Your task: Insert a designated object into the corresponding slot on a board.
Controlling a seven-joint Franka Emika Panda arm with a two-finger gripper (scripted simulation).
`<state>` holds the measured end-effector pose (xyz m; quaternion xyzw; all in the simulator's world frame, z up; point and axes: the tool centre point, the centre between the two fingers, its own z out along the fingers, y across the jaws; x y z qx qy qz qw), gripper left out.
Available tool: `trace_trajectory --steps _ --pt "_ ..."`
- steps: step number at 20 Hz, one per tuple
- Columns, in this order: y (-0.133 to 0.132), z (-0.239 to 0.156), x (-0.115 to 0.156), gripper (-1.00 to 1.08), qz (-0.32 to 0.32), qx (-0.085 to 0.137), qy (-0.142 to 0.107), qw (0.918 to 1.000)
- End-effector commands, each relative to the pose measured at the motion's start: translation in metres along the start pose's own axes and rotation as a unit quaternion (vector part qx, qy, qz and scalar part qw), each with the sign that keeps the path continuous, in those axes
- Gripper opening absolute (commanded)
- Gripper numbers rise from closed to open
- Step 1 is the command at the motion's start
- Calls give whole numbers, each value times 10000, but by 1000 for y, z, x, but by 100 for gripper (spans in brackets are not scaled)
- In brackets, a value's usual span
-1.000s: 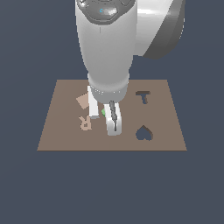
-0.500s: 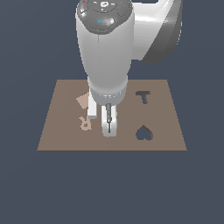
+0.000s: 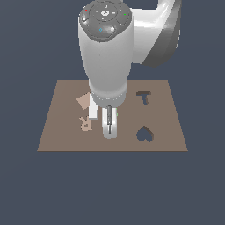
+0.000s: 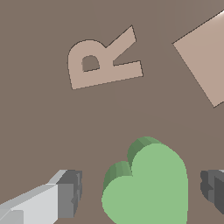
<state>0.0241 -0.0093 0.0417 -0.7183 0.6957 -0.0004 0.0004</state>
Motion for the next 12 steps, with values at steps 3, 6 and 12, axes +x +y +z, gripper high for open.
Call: trace_trajectory --steps 3,6,12 --pt "1 11 0 100 2 -6 0 10000" --pt "1 12 0 -100 2 -6 0 10000" --pt "1 12 0 -100 2 -6 0 10000"
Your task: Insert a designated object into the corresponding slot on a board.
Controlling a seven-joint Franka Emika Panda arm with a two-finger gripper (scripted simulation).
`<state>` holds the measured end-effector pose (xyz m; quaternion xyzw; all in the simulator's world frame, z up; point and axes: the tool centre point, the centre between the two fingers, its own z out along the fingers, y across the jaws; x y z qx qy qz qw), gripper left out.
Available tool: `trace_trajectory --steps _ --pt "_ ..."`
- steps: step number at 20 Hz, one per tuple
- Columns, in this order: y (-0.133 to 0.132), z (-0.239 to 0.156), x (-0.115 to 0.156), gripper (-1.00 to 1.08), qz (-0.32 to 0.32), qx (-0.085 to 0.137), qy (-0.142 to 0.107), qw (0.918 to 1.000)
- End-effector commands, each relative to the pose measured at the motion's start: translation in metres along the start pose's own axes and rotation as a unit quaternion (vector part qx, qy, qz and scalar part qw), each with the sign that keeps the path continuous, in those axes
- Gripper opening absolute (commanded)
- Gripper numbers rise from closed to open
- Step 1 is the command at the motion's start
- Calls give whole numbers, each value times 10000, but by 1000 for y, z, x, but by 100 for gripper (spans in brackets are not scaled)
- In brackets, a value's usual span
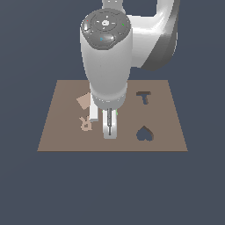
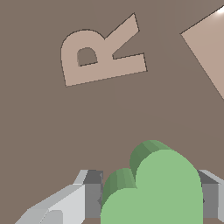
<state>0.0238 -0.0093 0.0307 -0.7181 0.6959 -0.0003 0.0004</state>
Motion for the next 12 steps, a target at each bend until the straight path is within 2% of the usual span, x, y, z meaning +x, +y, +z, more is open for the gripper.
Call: trace_trajectory --steps 1,12 --pt "0 1 0 -100 -1 -6 0 10000" --pt "-2 -3 -2 -100 -76 -7 1 10000"
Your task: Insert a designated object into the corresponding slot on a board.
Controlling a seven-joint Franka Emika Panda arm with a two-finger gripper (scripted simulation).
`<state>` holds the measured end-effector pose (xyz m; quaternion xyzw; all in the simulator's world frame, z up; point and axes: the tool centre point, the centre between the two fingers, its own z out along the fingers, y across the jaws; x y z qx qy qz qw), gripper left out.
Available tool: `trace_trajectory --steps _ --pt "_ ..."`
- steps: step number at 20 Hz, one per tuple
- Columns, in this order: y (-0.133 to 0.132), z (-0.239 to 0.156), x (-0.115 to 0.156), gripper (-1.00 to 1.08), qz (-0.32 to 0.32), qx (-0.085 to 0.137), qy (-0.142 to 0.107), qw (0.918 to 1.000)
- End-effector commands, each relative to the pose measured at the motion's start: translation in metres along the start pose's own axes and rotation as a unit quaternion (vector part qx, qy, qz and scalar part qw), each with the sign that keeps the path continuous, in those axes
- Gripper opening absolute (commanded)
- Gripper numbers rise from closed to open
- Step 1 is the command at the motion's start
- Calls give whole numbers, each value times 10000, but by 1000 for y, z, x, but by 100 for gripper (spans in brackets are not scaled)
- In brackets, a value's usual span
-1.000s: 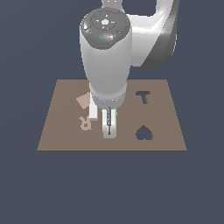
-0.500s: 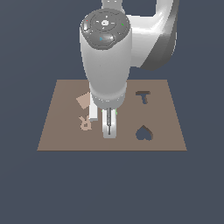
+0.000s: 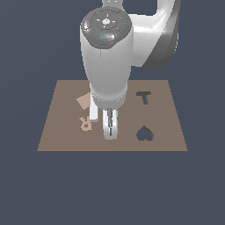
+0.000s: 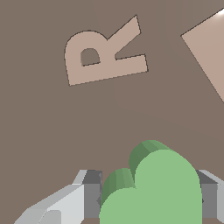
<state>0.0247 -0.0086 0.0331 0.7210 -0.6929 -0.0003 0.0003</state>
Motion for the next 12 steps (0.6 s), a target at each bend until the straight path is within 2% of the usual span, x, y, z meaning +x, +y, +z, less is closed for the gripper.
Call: trace_trajectory --steps 1,7,12 --pt "-3 0 -2 -100 -78 2 0 10000" --pt "-18 -1 -14 -100 -541 4 1 9985" --pt "-37 -3 -34 -100 -1211 7 2 9926"
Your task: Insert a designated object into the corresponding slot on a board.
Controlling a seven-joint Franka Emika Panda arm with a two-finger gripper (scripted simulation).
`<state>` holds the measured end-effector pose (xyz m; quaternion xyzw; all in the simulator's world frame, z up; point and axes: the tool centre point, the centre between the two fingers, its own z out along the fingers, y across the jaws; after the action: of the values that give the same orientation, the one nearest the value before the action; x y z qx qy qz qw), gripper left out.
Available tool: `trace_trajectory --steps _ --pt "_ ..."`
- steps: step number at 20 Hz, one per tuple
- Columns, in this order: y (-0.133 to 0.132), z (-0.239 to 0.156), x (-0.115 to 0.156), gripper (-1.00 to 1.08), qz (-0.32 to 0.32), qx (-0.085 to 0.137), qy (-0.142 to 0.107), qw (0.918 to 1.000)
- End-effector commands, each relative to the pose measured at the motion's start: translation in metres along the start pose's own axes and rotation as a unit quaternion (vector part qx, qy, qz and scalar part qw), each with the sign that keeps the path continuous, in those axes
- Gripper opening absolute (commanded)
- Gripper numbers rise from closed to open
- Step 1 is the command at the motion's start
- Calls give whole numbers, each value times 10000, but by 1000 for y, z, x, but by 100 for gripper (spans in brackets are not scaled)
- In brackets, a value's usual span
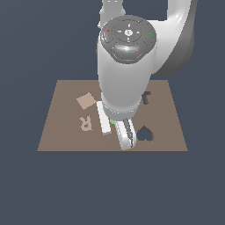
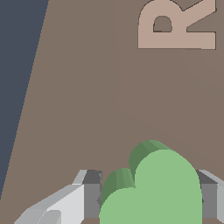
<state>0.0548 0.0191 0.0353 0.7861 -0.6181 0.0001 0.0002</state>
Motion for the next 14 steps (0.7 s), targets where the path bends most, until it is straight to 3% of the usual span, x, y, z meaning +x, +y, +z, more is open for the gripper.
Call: trace_trajectory --steps 1,14 --pt "-13 -1 -10 -100 -390 4 0 9992" --pt "-60 -5 -69 -100 -2162 11 -1 9763"
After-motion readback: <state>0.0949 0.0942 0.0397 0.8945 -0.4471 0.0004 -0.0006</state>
